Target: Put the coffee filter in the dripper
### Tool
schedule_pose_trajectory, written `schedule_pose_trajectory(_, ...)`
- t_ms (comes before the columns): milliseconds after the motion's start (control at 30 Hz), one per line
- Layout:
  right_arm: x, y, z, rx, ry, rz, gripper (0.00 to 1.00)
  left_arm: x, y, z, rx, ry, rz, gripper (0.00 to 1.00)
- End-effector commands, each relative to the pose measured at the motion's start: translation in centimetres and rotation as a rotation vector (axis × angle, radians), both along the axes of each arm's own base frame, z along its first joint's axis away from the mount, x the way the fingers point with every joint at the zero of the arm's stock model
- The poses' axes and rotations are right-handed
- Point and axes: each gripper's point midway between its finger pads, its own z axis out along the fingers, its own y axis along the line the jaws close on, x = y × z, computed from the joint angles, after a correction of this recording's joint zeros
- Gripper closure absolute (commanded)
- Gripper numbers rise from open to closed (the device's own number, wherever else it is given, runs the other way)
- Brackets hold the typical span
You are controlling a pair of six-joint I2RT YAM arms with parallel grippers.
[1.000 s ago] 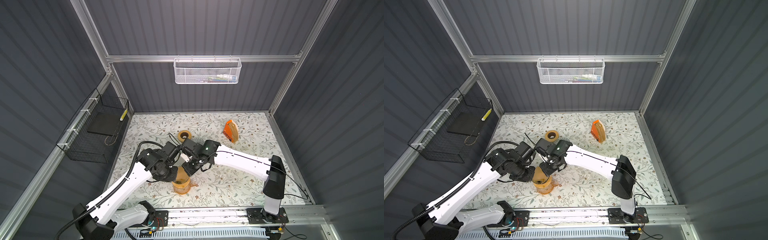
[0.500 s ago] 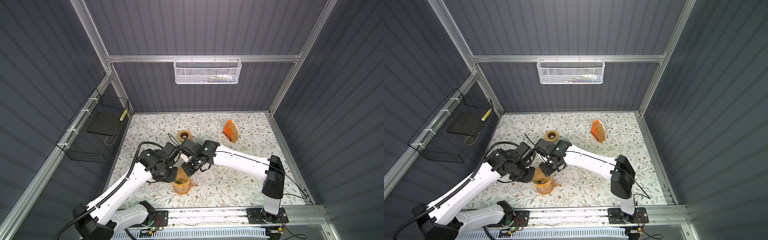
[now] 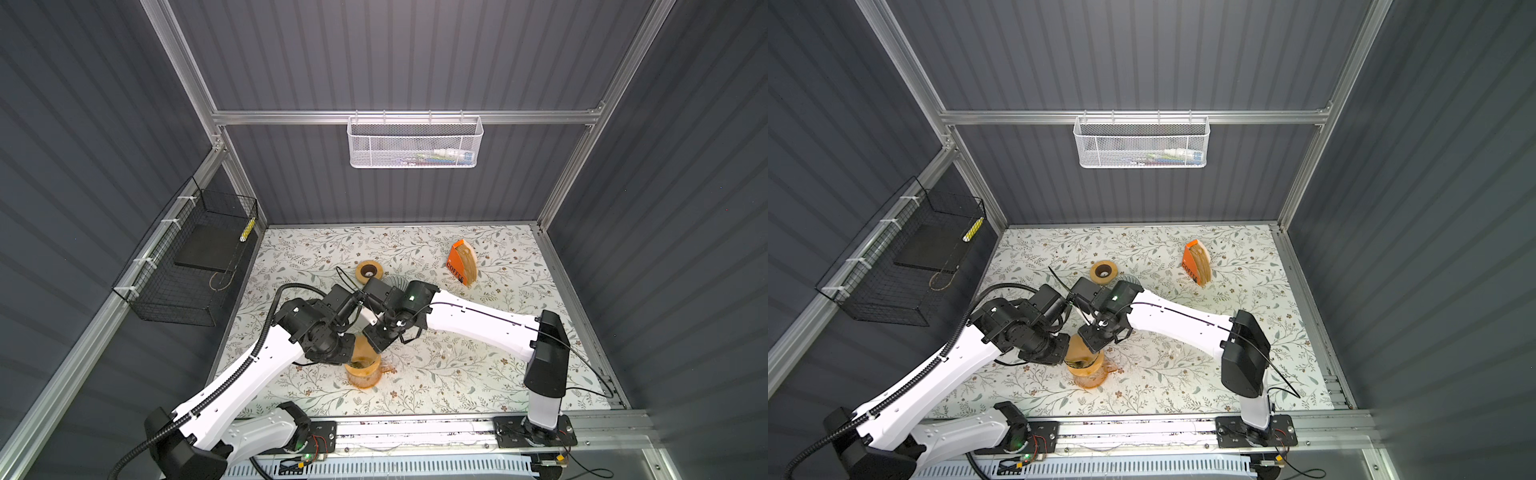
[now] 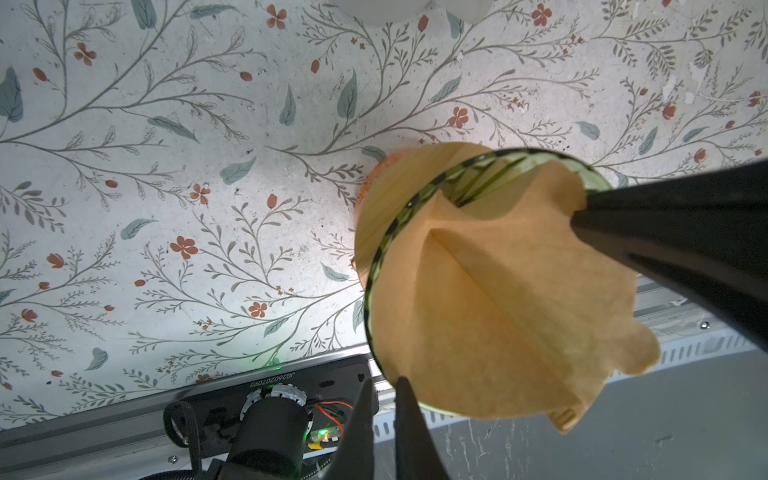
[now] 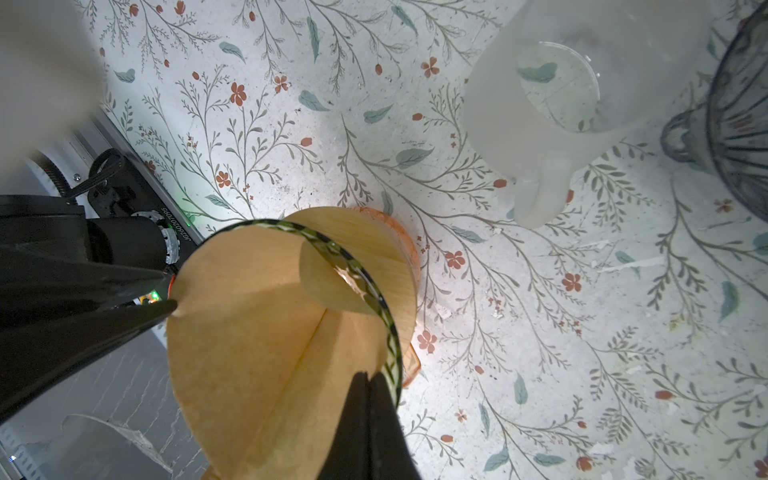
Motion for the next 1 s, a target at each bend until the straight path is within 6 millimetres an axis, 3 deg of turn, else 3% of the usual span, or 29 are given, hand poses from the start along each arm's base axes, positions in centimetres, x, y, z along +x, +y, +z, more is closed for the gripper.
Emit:
schedule_pose_trajectory(0, -0.4, -0.3, -1.7, -0.054, -0.001, 0.013, 0.96, 0.2, 0.0, 0.2, -0.001, -0.025, -0.001, 0.87)
schedule_pose_trajectory(467, 0.0, -0.2, -0.2, -0.027, -0.035, 0.004, 0.96, 1.0, -0.4, 3.1, -0.044, -0.096, 0.004, 0.87)
schedule_pose_trajectory(600, 0.0, -0.1, -0.3, -0.026, -0.035, 0.002, 0.96, 0.8, -1.2, 2.5, -0.078, -0.076, -0.033, 0.87)
schedule_pose_trajectory(967, 0.1, 0.0, -0.4, -0.027, -0.033, -0.001, 0.96, 0.5, -1.0, -0.2, -0.030, -0.021, -0.042, 0.87)
